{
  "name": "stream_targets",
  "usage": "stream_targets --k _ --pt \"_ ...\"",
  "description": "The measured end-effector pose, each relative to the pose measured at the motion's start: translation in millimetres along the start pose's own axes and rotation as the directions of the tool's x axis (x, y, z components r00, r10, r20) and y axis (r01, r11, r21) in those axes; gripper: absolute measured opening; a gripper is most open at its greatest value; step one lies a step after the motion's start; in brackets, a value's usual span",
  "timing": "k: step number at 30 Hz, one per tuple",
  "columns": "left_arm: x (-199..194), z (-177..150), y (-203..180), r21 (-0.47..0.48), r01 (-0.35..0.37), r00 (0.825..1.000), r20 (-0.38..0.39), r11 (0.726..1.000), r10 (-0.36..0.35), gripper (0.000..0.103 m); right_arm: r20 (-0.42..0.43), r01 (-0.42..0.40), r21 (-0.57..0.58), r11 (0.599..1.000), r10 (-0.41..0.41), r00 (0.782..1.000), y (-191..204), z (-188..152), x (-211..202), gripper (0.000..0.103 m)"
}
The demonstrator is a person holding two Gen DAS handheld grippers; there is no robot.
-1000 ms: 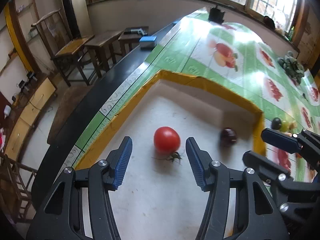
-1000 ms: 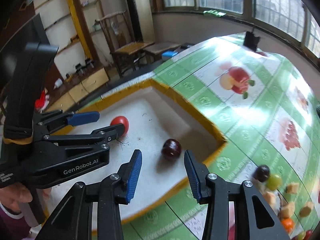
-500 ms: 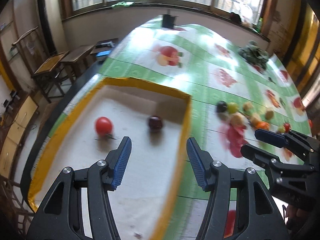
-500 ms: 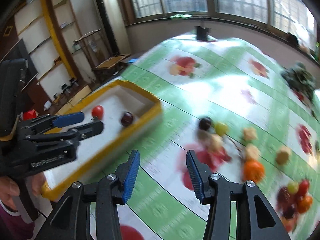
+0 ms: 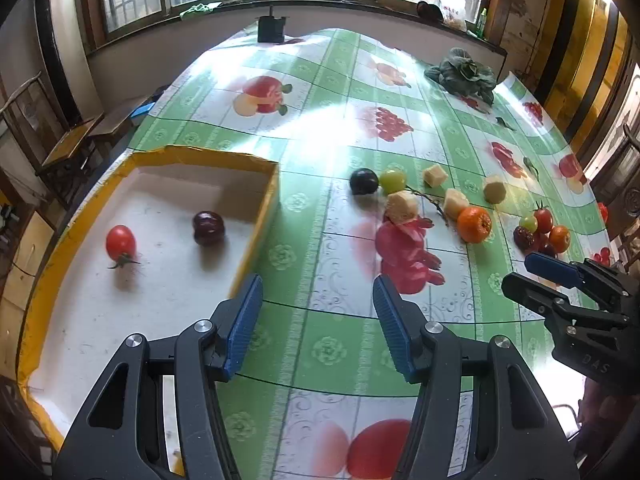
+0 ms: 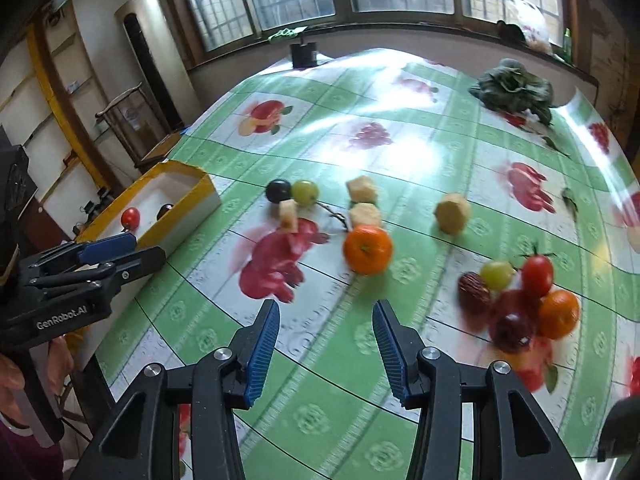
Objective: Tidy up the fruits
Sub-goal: 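Withdraw both open tools from the tray back toward the fruits on the table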
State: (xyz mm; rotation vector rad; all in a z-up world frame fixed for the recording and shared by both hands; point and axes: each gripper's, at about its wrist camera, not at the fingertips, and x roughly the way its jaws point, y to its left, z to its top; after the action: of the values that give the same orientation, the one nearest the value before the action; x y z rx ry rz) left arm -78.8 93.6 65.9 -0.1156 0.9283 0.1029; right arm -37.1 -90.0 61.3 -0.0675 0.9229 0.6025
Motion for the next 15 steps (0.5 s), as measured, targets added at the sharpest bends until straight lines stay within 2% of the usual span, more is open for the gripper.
stream_targets --k 15 --pt "26 8 -27 0.022 0.001 1.0 -0.031 1.0 0.0 0.057 -0.011 0.001 0.008 1.0 -0.001 1.0 -13 -10 -1 0.047"
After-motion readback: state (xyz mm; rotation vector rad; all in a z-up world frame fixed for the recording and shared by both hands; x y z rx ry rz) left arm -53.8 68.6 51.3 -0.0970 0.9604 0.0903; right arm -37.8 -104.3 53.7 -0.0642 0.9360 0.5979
